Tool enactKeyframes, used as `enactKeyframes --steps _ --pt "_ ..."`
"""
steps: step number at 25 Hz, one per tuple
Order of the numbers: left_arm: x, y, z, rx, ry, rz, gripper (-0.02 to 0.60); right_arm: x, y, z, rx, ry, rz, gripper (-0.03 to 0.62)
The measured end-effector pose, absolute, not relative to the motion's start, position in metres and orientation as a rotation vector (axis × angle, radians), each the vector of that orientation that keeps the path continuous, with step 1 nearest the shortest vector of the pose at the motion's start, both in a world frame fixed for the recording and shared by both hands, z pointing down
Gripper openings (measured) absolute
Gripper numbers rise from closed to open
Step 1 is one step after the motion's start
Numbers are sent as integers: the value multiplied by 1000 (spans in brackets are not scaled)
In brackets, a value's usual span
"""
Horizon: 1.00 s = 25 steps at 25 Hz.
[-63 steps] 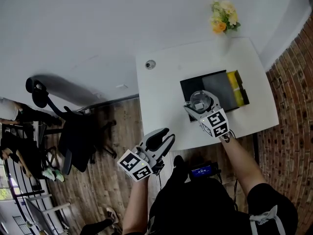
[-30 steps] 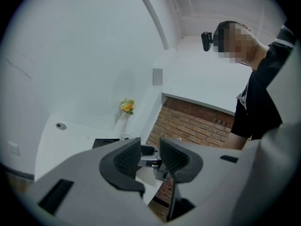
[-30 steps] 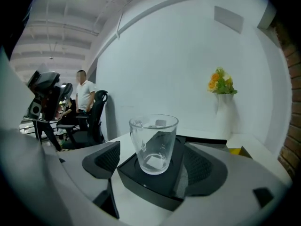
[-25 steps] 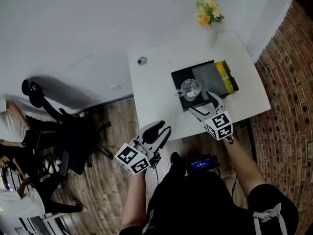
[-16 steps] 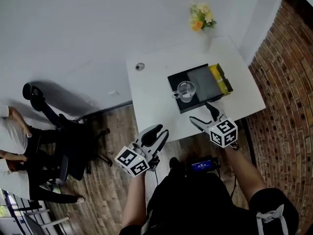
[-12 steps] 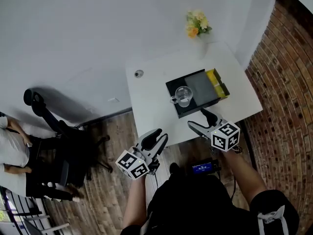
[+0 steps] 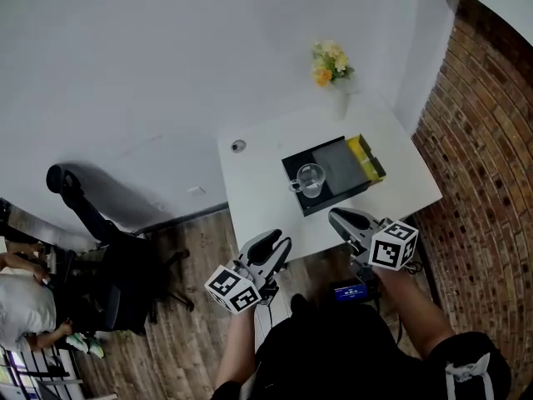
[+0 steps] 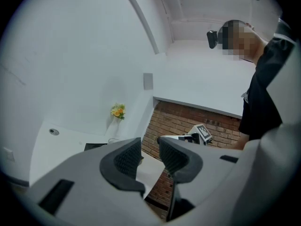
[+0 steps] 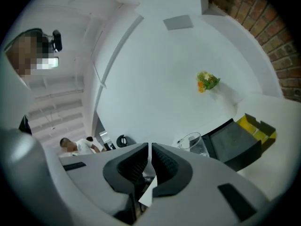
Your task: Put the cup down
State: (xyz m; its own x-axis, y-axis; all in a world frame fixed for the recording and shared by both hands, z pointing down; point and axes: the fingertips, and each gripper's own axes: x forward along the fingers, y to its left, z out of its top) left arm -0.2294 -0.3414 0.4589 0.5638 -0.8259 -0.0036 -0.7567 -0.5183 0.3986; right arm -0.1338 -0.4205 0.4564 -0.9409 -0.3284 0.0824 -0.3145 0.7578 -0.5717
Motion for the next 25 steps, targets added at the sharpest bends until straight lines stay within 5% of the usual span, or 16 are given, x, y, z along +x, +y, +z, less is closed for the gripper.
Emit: enactKeyframes --steps 5,8,25 --pt "-229 -335 457 2450 -1311 -303 88 -133 -412 454 -445 2870 -1027 14" --pt "-231 -332 456 2455 -1312 -318 8 -133 -411 453 -406 2824 -1093 12" --pt "-225 -336 460 2454 -1269 -318 8 -139 -417 463 -472 2904 -1059 12"
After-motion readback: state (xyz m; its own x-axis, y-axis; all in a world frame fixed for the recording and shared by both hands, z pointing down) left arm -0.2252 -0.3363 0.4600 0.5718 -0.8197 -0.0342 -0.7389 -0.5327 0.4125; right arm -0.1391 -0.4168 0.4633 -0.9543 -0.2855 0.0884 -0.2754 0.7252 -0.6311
